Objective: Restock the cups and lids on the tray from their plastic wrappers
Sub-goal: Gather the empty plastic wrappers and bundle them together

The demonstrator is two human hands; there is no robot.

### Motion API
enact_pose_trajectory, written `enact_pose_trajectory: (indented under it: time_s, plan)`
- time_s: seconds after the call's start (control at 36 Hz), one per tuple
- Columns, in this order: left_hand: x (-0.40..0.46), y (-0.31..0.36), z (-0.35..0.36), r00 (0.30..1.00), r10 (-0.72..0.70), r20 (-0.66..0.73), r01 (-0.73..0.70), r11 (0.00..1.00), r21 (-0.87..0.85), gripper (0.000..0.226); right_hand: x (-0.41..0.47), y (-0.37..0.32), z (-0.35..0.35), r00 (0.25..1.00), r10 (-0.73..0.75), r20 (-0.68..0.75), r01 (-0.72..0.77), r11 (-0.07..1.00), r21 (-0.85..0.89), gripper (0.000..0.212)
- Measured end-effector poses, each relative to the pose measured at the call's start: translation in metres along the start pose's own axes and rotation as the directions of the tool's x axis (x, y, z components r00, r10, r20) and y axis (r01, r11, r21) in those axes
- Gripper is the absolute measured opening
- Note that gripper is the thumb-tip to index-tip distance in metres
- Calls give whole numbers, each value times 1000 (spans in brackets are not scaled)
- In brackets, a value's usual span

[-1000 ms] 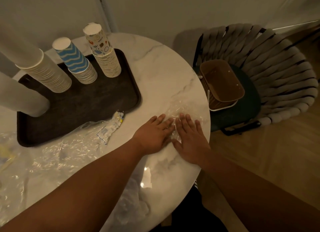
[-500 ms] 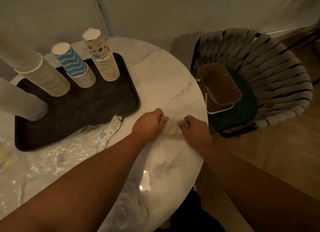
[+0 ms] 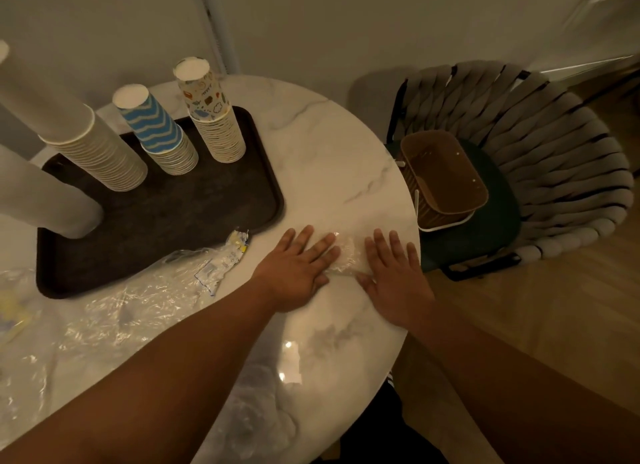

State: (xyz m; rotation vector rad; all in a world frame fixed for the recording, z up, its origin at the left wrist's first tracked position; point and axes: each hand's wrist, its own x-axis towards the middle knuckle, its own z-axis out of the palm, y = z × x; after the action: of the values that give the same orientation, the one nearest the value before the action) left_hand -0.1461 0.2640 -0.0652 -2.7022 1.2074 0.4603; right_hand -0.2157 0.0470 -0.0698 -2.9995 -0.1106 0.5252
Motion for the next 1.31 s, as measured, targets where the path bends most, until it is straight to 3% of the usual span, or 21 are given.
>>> enact_pose_trajectory:
  time_s: [0.14, 0.25, 0.33, 0.44, 0.5, 0.53, 0.58, 0.61, 0.67, 0.72, 0.81, 0.92, 0.97, 1.03, 1.08, 1.17, 1.22, 1.31]
  plan:
    - [1, 12, -11, 998, -55, -22, 54, 998, -43, 64, 0, -1, -1, 999, 27, 22, -27, 1000, -8, 88]
    - [6, 19, -11, 988, 35, -150, -55, 989, -135, 60, 1, -3, -1, 999, 43, 29, -43, 999, 11, 86]
    - [10, 26, -12, 997, 0, -81, -9, 994, -112, 53, 2, -4, -4, 997, 62, 48, -63, 998, 19, 70]
    - [17, 36, -27, 987, -37, -156, 31, 999, -40, 43, 0, -5, -9, 993, 119, -1, -117, 978, 173, 61]
    - [19, 36, -34, 981, -88, -173, 77, 994, -72, 36, -2, -8, -12, 965, 209, -159, -135, 915, 380, 62]
    - [18, 35, -38, 972, -153, -177, 133, 984, -120, 34, -3, -12, -16, 916, 292, -276, -122, 856, 502, 61]
    - [15, 30, -45, 919, -329, -215, 266, 923, -278, 30, -3, -21, -28, 741, 475, -474, -40, 736, 675, 49]
    - [13, 28, -47, 876, -419, -239, 320, 875, -363, 26, -3, -27, -37, 687, 545, -480, -12, 669, 743, 40]
    - [8, 26, -54, 761, -583, -285, 399, 767, -503, 24, 5, -40, -54, 728, 588, -353, -13, 526, 850, 32]
    - [4, 28, -63, 646, -696, -313, 425, 669, -610, 24, 17, -56, -65, 844, 504, -183, -32, 388, 921, 47]
    - [-7, 29, -80, 577, -736, -354, 405, 634, -659, 27, 30, -87, -83, 934, 341, -102, 17, 245, 969, 69]
    - [-41, 26, -90, 485, -761, -432, 394, 631, -669, 27, 39, -120, -111, 963, 226, -149, 94, 236, 967, 36]
    - [-64, 21, -91, 385, -847, -367, 369, 506, -780, 36, 42, -137, -121, 973, 175, -149, 106, 232, 967, 28]
    - [-87, 10, -93, 241, -940, -244, 215, 296, -931, 46, 42, -159, -130, 984, 84, -155, 134, 217, 967, 28]
    - [-110, -5, -97, 155, -984, -82, 45, 90, -995, 50, 40, -181, -137, 986, -35, -163, 167, 177, 970, 19]
    - [-150, -27, -97, 181, -982, 62, -206, -99, -974, 34, 34, -224, -144, 966, -197, -167, 193, 119, 974, 17]
    - [-182, -42, -94, 181, -981, 63, -279, -113, -954, 23, 30, -257, -145, 946, -278, -167, 202, 104, 974, 11]
    - [-240, -65, -80, 201, -976, 83, -298, -141, -944, 22, 26, -315, -144, 920, -350, -175, 228, 113, 967, 23]
